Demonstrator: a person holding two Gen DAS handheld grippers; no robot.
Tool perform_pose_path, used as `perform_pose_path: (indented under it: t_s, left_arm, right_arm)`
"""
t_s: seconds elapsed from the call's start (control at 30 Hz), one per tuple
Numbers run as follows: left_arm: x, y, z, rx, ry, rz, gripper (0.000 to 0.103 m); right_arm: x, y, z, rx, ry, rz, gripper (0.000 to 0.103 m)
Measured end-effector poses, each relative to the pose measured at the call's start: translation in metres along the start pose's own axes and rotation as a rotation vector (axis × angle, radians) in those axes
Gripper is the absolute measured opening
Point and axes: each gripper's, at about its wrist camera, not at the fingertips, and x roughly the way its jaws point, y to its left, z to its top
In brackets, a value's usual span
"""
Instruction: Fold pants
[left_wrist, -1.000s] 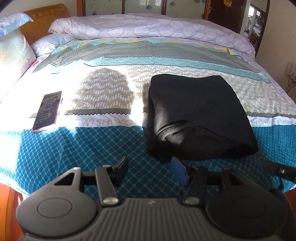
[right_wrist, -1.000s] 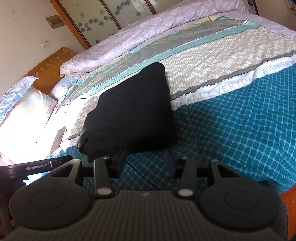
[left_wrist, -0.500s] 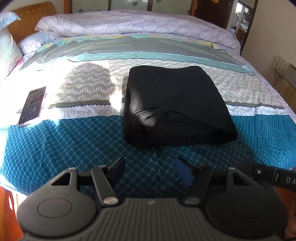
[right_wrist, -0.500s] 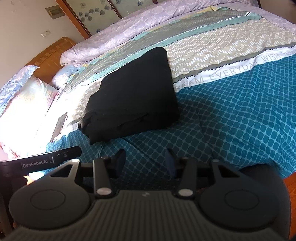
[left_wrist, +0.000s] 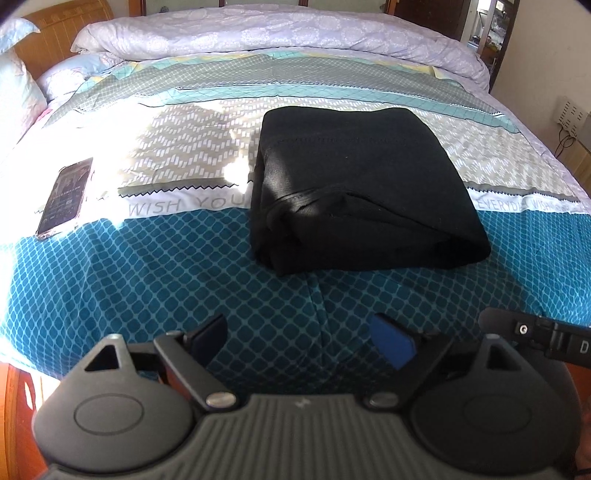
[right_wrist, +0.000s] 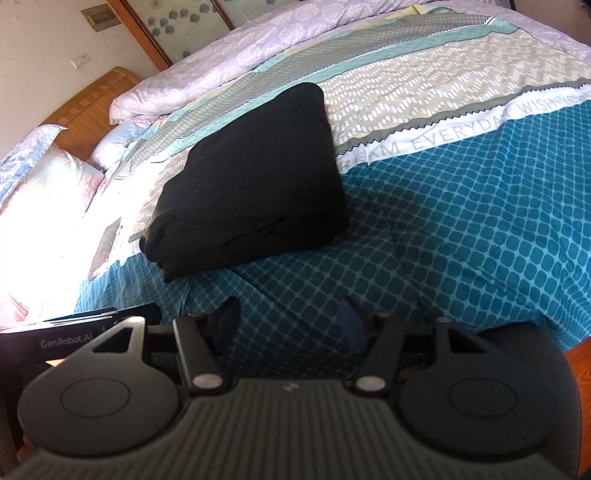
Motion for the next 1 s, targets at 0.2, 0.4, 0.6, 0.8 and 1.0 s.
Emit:
perform_pose_path:
  t_s: [0.2, 0.4, 0.6, 0.8, 1.0]
  left_arm:
    - [-0.002, 0.0, -0.005, -0.017, -0.009, 0.015, 0.1]
    - [-0.019, -0.004, -0.023, -0.045, -0.082, 0.005, 0.103]
    - [-0.026, 0.002, -0.035, -0.106, -0.069, -0.01, 0.103]
    - [-0.026, 0.001, -0.038, -0.099, -0.046, -0.013, 0.103]
    - [-0.026, -0.019, -0.04, 0.034, -0.032, -0.03, 0.103]
  right_arm:
    - [0.001, -0.002, -0.001, 0.024, -0.011, -0.045, 0.075]
    - [-0.001, 0.003, -0.003, 0.013, -0.038, -0.081, 0.08]
    - [-0.002, 0.006, -0.004, 0.002, -0.053, -0.084, 0.08]
    - [0.001, 0.007, -0.005, 0.014, -0.03, -0.082, 0.08]
    - [0.003, 0.011, -0.007, -0.014, -0.02, -0.072, 0.081]
